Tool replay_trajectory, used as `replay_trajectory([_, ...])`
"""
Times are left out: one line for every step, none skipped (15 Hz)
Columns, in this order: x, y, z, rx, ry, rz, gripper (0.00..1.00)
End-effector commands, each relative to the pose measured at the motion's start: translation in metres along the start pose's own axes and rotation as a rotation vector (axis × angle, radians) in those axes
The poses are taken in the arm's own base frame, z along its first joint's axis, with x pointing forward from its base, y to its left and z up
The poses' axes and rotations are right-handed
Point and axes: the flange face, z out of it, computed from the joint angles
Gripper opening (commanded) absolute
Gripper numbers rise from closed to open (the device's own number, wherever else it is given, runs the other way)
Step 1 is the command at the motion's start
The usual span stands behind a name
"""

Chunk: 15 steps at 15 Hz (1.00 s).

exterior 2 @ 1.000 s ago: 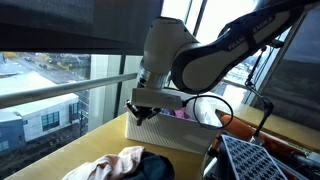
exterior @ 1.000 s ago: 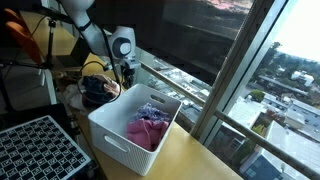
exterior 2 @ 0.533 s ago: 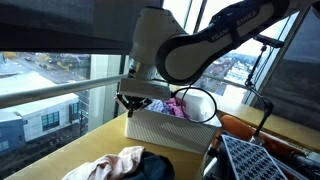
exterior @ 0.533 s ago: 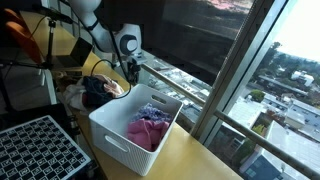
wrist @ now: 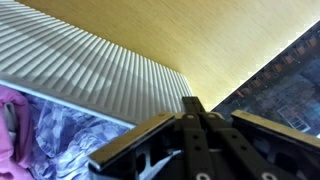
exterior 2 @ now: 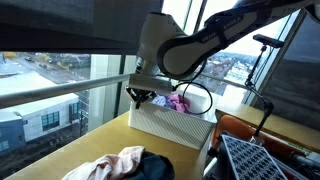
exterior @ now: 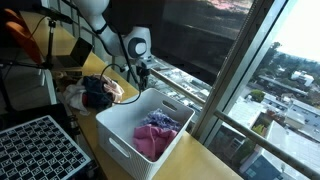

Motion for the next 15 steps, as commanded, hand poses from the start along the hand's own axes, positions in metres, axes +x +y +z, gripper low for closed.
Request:
replay_trajectory([0.023,0.011,0.007,-0.017,-0.012,0.018,0.00])
replay_trajectory([0.025,0.014,0.007,-0.019,-0.012,0.022,0.00])
replay_trajectory([0.026,0.015,0.007,-0.020,-0.011,0.025,0.00])
replay_trajectory([0.022,0.015,0.003,-0.017,-0.009,0.022,0.00])
replay_trajectory([0.014,0.013,-0.003,-0.009,-0.008,0.014,0.00])
replay_trajectory([0.006,0.009,-0.008,-0.001,-0.008,0.005,0.00])
replay_trajectory([-0.005,0.004,-0.014,0.007,-0.006,-0.008,0.00])
replay_trajectory([-0.022,-0.004,-0.022,0.020,-0.006,-0.024,0.00])
replay_trajectory([-0.038,-0.012,-0.028,0.029,-0.008,-0.041,0.00])
replay_trajectory([-0.054,-0.021,-0.033,0.036,-0.011,-0.056,0.00])
replay_trajectory([-0.070,-0.029,-0.037,0.040,-0.020,-0.068,0.00])
replay_trajectory([-0.087,-0.035,-0.042,0.046,-0.034,-0.076,0.00])
replay_trajectory([-0.105,-0.041,-0.045,0.048,-0.048,-0.082,0.00])
replay_trajectory([-0.123,-0.046,-0.048,0.052,-0.064,-0.090,0.00])
replay_trajectory([-0.139,-0.050,-0.051,0.056,-0.081,-0.093,0.00])
